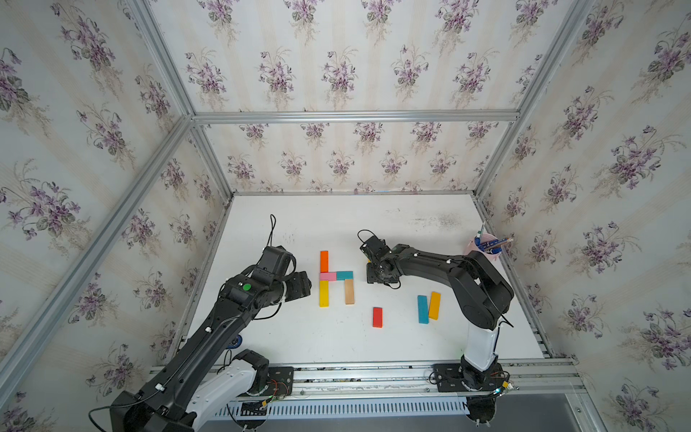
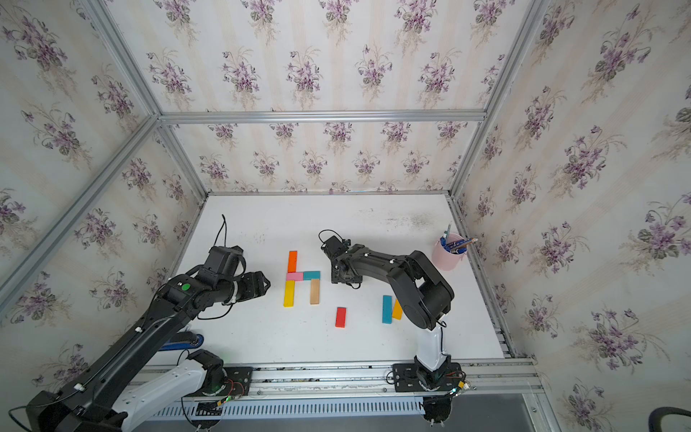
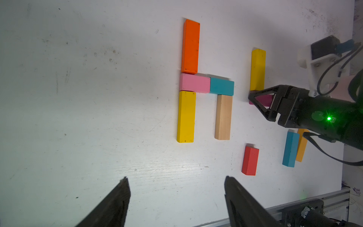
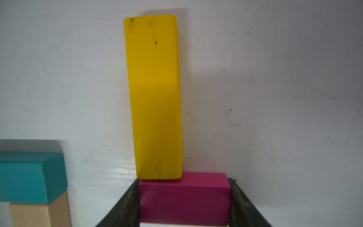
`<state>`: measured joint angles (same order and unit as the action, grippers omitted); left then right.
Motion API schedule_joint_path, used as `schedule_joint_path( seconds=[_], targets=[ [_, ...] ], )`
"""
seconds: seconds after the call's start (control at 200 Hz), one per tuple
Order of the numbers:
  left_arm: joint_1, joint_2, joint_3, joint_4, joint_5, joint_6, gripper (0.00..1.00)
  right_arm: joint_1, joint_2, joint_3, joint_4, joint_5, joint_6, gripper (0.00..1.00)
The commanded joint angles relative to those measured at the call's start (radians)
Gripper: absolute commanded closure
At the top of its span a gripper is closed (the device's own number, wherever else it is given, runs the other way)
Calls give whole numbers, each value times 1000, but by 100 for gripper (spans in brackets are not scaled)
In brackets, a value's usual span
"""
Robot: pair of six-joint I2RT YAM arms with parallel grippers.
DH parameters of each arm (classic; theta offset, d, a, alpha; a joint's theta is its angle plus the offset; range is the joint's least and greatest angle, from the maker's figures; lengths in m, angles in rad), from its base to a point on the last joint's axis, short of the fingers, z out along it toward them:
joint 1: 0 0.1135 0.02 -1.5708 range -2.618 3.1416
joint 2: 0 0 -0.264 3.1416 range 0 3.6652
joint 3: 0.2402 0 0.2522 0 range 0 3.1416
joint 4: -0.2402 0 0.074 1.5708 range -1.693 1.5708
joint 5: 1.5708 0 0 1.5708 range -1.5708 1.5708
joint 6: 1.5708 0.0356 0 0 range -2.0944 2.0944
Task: Assemble the letter h with building blocks
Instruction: Assemble the building block at the center of the board, then pick up the building block from the center of the board.
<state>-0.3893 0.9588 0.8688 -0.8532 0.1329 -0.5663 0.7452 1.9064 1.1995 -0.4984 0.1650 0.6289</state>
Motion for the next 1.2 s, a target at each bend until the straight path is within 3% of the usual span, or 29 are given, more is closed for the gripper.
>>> schedule_joint_path(
  seconds=[0.0, 0.17, 0.36, 0.609, 0.824, 0.979, 1.194],
  targets=[
    [2, 1, 11, 3, -6, 13, 22, 1, 12, 5, -28, -17, 8, 39],
    [1, 3, 10, 4, -6, 14, 22, 0, 21, 8, -37, -5, 9, 38],
    [1, 0, 7, 3, -4, 14, 22, 0, -3, -7, -13, -30, 0, 25],
    [0, -3, 6, 4, -2, 11, 22, 0, -12, -6, -23, -26, -3, 21],
    [1, -8, 5, 1, -2, 11, 22, 18, -129, -16, -59, 73, 9, 15],
    [1, -22, 9, -4, -7, 4, 22, 107, -246, -24, -159, 159, 66, 12],
    [2, -37, -7, -3, -12, -4, 22, 291, -325, -201, -169, 130, 263, 14]
  ],
)
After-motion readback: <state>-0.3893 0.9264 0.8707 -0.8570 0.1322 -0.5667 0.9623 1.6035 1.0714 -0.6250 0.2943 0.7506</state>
